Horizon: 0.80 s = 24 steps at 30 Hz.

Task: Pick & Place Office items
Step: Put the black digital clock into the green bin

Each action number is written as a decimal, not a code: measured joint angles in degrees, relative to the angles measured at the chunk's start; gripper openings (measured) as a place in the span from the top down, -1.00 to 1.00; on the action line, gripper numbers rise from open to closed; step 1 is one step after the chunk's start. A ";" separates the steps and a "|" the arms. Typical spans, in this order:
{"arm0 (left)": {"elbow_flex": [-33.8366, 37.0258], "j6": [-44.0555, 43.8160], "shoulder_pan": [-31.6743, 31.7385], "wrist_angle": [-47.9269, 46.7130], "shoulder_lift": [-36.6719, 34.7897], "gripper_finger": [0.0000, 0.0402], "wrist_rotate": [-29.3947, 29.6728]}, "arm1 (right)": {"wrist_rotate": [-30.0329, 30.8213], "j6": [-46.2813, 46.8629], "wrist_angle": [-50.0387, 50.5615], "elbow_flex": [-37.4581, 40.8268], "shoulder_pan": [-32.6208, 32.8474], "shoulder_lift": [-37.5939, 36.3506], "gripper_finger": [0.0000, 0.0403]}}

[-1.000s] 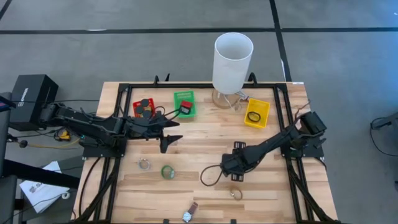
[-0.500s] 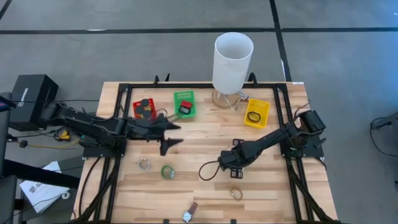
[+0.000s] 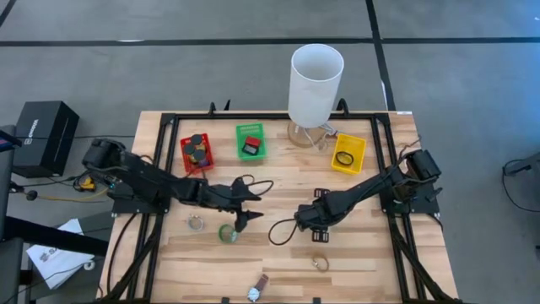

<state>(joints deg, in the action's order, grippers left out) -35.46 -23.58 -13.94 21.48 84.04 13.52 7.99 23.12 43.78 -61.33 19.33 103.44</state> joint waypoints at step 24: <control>-1.83 19.73 3.48 26.13 15.59 -0.47 1.51 | 4.44 -12.95 -0.64 -15.52 -6.86 0.00 0.27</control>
<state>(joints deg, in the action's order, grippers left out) -37.30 -3.85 -10.46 47.61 99.63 15.03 12.43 10.17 43.14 -76.85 12.47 103.44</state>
